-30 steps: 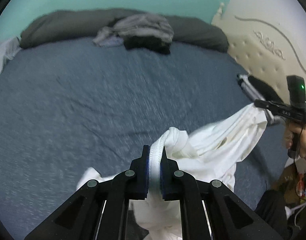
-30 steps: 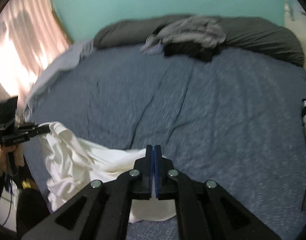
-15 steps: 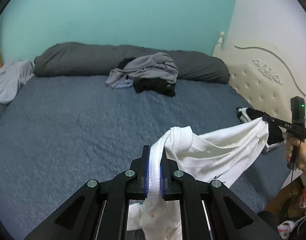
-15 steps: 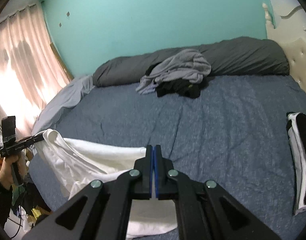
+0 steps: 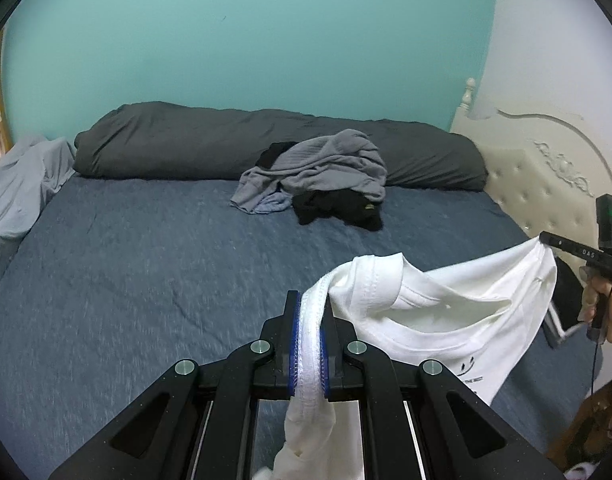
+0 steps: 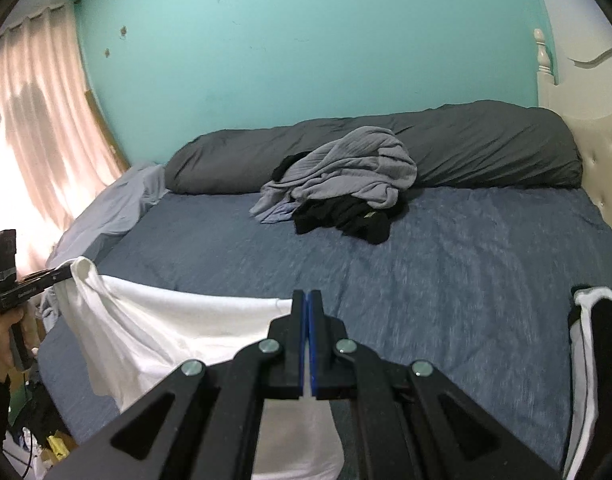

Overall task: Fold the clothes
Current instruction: 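Raise the T-shirt hem with both grippers and lay it flat on the bed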

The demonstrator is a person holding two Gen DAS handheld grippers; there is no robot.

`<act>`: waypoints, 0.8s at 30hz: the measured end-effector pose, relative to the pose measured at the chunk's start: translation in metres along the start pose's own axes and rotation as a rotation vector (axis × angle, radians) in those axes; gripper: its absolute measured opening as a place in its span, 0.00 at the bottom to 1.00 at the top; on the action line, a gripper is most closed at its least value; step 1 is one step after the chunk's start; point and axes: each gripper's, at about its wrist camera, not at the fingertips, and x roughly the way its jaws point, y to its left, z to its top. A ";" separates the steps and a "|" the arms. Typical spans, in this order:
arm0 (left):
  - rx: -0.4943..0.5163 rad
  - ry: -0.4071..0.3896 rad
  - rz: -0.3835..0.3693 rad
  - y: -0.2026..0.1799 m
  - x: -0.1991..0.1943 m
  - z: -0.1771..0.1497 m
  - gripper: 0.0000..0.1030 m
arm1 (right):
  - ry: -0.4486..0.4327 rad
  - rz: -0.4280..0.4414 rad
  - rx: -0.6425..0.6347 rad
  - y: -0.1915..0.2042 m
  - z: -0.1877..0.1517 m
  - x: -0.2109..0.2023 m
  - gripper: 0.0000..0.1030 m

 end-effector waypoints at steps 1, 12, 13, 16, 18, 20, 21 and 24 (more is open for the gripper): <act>-0.002 0.004 0.002 0.004 0.011 0.005 0.08 | 0.008 -0.006 0.001 -0.004 0.005 0.013 0.01; -0.056 0.106 0.047 0.055 0.161 0.020 0.08 | 0.134 -0.064 0.024 -0.047 0.026 0.187 0.01; -0.061 0.116 0.051 0.060 0.174 0.020 0.08 | 0.145 -0.071 0.026 -0.052 0.024 0.202 0.01; -0.092 0.147 0.050 0.073 0.213 0.017 0.08 | 0.177 -0.094 0.031 -0.063 0.014 0.233 0.01; -0.115 0.160 0.048 0.082 0.238 0.016 0.08 | 0.201 -0.106 0.036 -0.071 0.006 0.252 0.01; -0.119 0.168 0.047 0.084 0.255 0.014 0.08 | 0.223 -0.113 0.052 -0.079 -0.003 0.267 0.01; -0.120 0.179 0.041 0.085 0.264 0.014 0.08 | 0.242 -0.117 0.070 -0.085 -0.009 0.276 0.01; -0.118 0.234 0.026 0.083 0.295 0.004 0.08 | 0.275 -0.122 0.079 -0.089 -0.025 0.291 0.01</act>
